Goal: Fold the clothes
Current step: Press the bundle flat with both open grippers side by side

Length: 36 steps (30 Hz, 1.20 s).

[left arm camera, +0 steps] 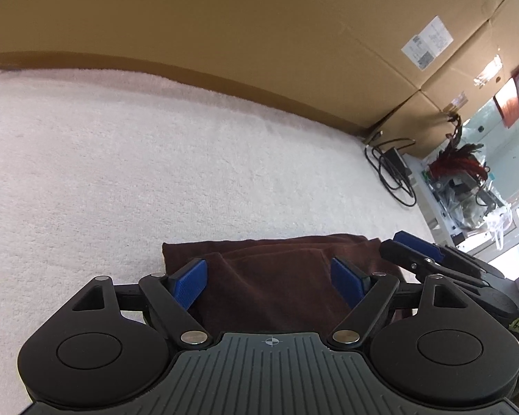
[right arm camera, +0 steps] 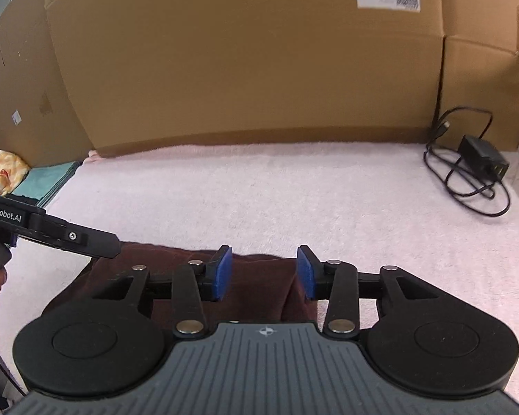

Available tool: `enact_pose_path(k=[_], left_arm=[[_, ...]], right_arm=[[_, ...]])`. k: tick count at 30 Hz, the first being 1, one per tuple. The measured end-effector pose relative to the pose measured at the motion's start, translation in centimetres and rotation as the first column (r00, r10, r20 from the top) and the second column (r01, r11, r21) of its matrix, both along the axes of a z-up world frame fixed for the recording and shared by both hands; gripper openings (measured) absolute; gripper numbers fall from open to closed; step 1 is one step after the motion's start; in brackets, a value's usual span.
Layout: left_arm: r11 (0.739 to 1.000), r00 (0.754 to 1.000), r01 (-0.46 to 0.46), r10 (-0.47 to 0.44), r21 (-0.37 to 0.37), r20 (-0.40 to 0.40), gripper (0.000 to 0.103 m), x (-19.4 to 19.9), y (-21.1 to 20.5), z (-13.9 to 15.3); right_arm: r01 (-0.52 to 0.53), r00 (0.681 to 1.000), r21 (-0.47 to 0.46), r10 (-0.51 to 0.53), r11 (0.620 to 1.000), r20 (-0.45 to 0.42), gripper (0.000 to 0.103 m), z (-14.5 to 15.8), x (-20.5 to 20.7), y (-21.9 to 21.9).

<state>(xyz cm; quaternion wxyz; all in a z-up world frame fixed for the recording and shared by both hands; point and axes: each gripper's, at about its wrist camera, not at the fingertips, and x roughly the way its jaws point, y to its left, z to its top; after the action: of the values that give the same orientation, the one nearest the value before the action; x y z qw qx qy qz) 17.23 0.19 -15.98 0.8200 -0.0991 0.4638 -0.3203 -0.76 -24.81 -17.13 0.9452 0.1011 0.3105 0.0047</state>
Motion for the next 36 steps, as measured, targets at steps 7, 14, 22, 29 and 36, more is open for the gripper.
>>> enact_pose_path(k=[7,14,22,29,36], left_arm=[[0.983,0.988,0.122,-0.133,0.139,0.073,0.091,-5.0,-2.4,-1.8],[0.978,0.979,0.14,-0.16,0.153,0.128,0.1,-5.8,-2.5,-3.1],[0.989,0.99,0.092,-0.104,0.113,0.1,0.101,-7.9,-2.0,-0.3],[0.993,0.996,0.066,-0.071,0.095,0.056,0.101,-8.6,-1.9,-2.9],[0.998,0.999,0.028,-0.03,0.05,0.029,0.103,-8.6,-1.3,-2.8]], right_arm=[[-0.149,0.988,-0.246,0.152,0.958,-0.007,0.054,-0.7,-2.8,4.3],[-0.203,0.978,-0.364,0.208,0.909,-0.026,0.058,-3.7,-3.8,5.9],[-0.196,0.977,-0.331,0.213,0.923,0.014,0.067,-1.3,-5.1,4.9],[-0.178,0.984,-0.343,0.179,0.922,-0.029,0.068,-3.6,-6.2,5.4],[-0.176,0.984,-0.249,0.171,0.953,-0.04,0.07,-3.9,-5.6,4.1]])
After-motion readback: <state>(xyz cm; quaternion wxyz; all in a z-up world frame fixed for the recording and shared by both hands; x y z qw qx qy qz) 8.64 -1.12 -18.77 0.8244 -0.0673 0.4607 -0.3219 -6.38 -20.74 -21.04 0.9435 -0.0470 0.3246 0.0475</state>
